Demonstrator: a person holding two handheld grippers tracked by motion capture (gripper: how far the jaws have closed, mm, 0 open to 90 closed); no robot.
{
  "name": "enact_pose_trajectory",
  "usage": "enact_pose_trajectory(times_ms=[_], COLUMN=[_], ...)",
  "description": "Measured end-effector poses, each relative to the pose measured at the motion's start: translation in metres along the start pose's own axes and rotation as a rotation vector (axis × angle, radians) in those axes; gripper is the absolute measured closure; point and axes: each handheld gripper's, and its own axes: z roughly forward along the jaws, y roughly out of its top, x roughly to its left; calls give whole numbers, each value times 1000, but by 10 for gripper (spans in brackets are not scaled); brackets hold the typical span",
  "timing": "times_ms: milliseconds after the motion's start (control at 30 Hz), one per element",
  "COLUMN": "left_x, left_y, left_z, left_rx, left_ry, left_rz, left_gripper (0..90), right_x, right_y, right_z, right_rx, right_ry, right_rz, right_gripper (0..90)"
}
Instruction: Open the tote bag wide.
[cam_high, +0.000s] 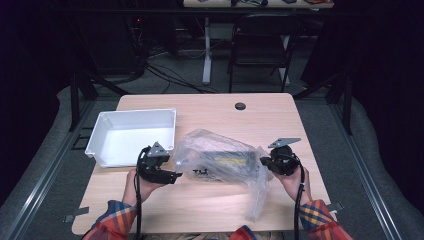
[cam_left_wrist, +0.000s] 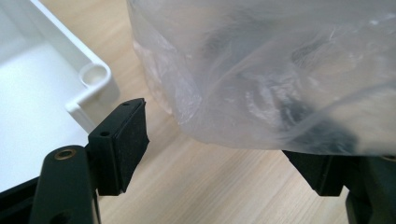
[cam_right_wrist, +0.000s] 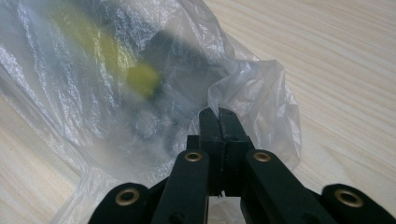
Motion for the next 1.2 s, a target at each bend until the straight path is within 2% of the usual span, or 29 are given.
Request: enact_pose_trajectory(times_ms=[67, 100, 133, 167, 233, 267, 300, 367, 467, 500, 633, 667, 700, 733, 767, 800, 833, 867, 900, 967, 1033, 1167, 1200], left_x=[-4, -7, -10, -12, -15, -17, -18, -18, -17, -17, -10, -7, -7, -5, -3, -1, 2, 2, 4, 5, 3, 1, 1], left_y=[0, 1, 0, 1, 2, 2, 2, 2, 1, 1, -3, -6, -6, -7, -9, -10, -12, -12, -14, -16, -18, -18, -18], left_z=[-6, -8, -10, -12, -11, -9, -6, 3, 15, 18, 31, 36, 36, 39, 42, 43, 48, 48, 50, 54, 61, 65, 66], left_rx=[-41, -67, -93, -110, -129, -132, -126, -96, -47, -36, 30, 66, 66, 86, 110, 128, 168, 168, 184, 220, 269, 290, 293], left_ry=[8, 22, 26, 19, 17, 6, 2, -17, -21, -23, -32, -30, -30, -29, -27, -28, -24, -24, -21, -15, -15, -8, -10], left_rz=[19, 32, 43, 61, 96, 108, 122, 135, 155, 153, 149, 146, 146, 146, 143, 141, 127, 127, 122, 112, 120, 131, 129], left_gripper=[289, 340, 340, 445, 475, 604, 604, 730, 858, 873, 885, 888, 888, 888, 890, 891, 892, 892, 893, 894, 894, 895, 893], right_x=[0, 0, 0, 1, 1, 0, 1, 0, -1, -2, -6, -9, -11, -11, -16, -18, -19, -19, -23, -27, -32, -40, -45], right_y=[1, 1, 1, 2, 2, 2, 3, 4, 6, 7, 7, 7, 6, 6, 7, 7, 7, 7, 7, 6, 5, 2, -1], right_z=[0, 0, 0, 0, 0, 0, 1, 3, 7, 8, 12, 14, 16, 16, 21, 23, 26, 26, 31, 35, 40, 43, 45], right_rx=[-1, -9, -9, -9, -13, -11, -11, -8, -5, -3, 8, 20, 18, 18, 34, 39, 39, 39, 55, 72, 75, 88, 115], right_ry=[-7, -7, -7, -15, -16, -16, -21, -27, -52, -63, -97, -125, -134, -134, -166, -174, -185, -185, -209, -226, -241, -264, -264], right_rz=[-3, -1, -1, -7, -7, -12, -14, -16, -26, -33, -41, -55, -51, -51, -59, -60, -59, -59, -61, -65, -57, -31, -8], right_gripper=[900, 900, 900, 900, 900, 900, 900, 900, 900, 900, 900, 900, 900, 900, 900, 900, 900, 900, 900, 900, 900, 900, 900])
